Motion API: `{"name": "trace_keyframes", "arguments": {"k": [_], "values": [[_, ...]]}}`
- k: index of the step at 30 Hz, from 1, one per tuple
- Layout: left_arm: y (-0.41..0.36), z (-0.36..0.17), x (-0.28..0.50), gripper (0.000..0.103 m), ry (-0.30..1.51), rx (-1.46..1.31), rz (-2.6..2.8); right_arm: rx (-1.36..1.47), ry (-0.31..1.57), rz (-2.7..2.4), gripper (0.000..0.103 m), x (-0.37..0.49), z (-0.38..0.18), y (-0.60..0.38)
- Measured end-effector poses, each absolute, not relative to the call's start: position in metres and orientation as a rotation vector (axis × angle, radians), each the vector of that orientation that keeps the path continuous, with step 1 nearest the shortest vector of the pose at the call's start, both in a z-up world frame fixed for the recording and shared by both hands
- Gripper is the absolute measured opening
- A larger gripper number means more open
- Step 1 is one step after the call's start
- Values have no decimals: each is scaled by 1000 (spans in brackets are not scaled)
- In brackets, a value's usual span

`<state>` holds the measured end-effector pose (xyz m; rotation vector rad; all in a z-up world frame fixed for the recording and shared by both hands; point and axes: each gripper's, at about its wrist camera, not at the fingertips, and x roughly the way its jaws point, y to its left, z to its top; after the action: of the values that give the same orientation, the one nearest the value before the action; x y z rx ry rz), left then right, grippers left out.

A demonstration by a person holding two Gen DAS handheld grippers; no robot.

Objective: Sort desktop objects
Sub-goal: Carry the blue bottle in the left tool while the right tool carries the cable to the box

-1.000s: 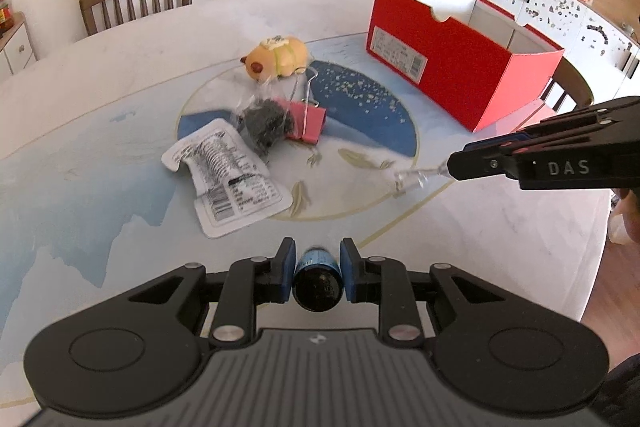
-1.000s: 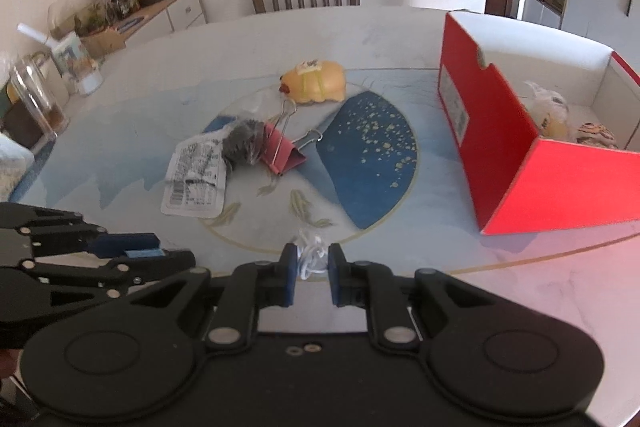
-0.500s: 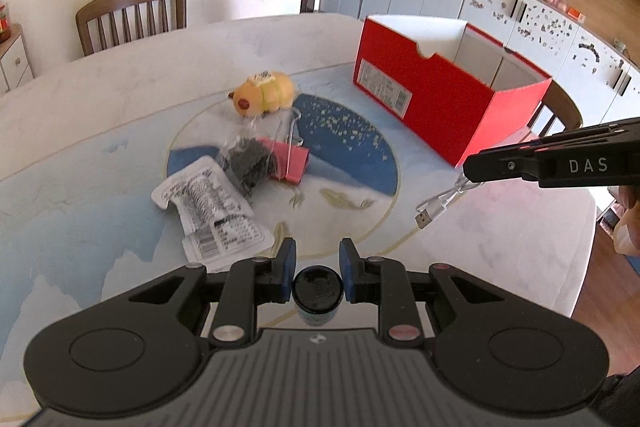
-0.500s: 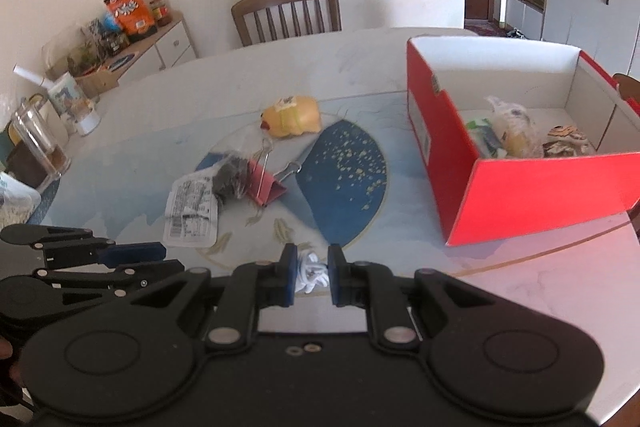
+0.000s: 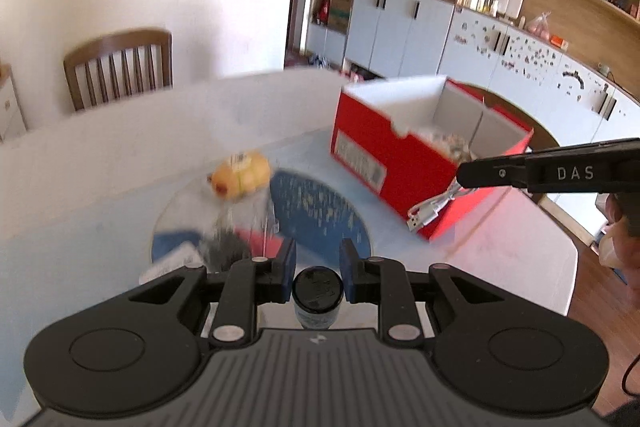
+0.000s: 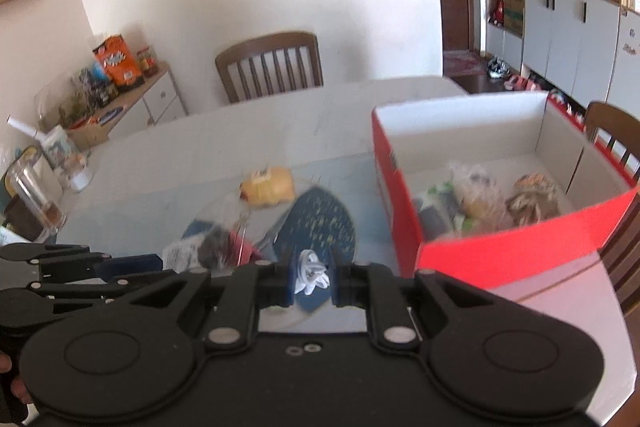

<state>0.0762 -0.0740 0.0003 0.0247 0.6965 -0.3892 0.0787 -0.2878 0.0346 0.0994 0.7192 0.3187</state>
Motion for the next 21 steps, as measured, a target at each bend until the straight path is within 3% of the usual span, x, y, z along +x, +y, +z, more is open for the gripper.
{"name": "trace_keyframes", "arguments": {"k": [21], "values": [[-178,55,153,22,579,53,-482,129,575,226,15,134,70,-370]]}}
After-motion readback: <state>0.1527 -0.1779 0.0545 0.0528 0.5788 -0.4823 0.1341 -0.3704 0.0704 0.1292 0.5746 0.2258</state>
